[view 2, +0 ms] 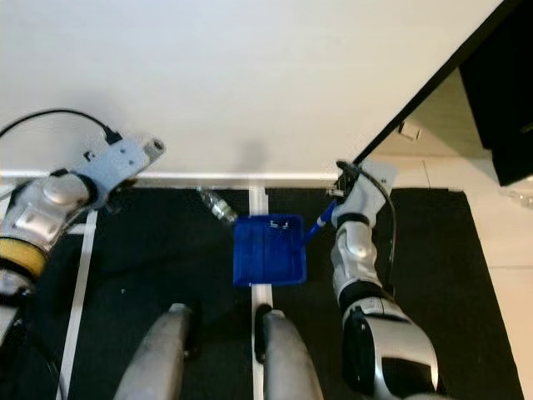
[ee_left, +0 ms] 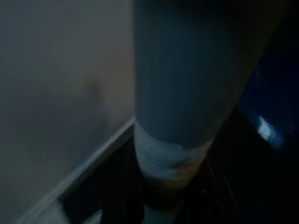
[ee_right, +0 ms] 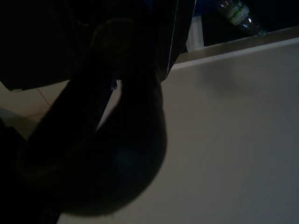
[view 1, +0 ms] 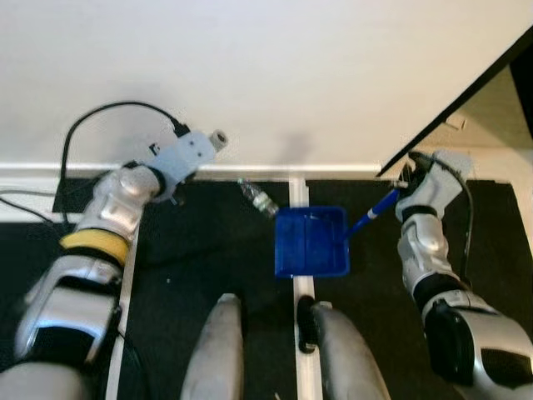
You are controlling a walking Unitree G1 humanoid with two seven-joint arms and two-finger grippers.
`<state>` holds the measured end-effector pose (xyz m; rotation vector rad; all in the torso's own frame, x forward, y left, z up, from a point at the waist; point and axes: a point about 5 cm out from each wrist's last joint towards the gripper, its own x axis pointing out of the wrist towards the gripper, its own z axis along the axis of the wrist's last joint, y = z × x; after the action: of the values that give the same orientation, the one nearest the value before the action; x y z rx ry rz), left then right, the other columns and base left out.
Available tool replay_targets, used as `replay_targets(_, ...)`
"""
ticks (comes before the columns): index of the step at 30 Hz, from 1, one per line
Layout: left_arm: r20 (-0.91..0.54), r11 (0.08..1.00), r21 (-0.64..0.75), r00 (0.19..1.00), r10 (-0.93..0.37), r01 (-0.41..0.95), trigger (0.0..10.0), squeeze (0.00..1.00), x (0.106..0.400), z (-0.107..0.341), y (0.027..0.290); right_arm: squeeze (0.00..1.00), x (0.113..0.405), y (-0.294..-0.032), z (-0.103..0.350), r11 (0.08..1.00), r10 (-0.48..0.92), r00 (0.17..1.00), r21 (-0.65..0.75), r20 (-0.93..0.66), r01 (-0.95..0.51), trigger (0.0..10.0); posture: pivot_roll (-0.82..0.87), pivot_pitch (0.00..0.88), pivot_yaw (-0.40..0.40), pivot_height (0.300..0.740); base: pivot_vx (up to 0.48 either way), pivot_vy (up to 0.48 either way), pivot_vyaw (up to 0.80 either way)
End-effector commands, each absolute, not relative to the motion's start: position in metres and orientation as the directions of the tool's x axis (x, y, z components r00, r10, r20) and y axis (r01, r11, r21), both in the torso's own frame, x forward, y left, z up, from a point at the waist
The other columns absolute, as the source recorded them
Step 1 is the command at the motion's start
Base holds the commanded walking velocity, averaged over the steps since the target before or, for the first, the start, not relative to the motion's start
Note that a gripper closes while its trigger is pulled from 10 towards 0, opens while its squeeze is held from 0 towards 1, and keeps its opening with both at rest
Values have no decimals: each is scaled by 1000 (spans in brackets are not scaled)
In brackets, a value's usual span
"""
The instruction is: Sweep floor
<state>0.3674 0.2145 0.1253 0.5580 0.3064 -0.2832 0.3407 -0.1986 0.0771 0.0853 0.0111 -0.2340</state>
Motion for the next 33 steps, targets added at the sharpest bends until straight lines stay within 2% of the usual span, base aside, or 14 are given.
replay_targets(1,-312,883,400,942,-120,245,10000,0,367,116,211,0,324,-202,50,963,-250,959,70,-134,261,10000,163,216,-36,740,0,0,0)
replay_targets(3,-294,888,410,952,-86,207,10000,0,367,115,211,0,324,-203,50,962,-253,958,70,-133,264,10000,163,216,-36,740,0,0,0)
replay_targets(6,-263,817,562,964,31,127,10000,0,367,107,212,0,323,-205,50,961,-260,957,65,-132,270,10000,150,217,-34,740,0,0,0)
replay_targets(13,-154,776,630,984,89,29,10000,0,371,109,204,0,321,-207,49,960,-264,956,61,-127,274,10000,134,223,-35,740,0,0,0)
replay_targets(23,6,795,606,999,37,-33,10000,0,379,124,175,0,320,-209,49,960,-267,956,54,-117,275,10000,91,258,-32,740,0,0,0)
replay_targets(26,50,832,554,999,-3,-26,10000,0,380,129,160,0,320,-209,49,959,-270,956,51,-114,277,10000,79,270,-28,740,0,0,0)
replay_targets(31,86,841,541,996,-38,-14,10000,0,382,135,149,0,319,-211,49,958,-275,955,48,-112,281,10000,71,275,-26,740,0,0,0)
replay_targets(33,118,856,516,987,-109,33,10000,0,383,141,133,0,318,-212,49,958,-277,954,47,-112,284,10000,71,275,-26,740,0,0,0)
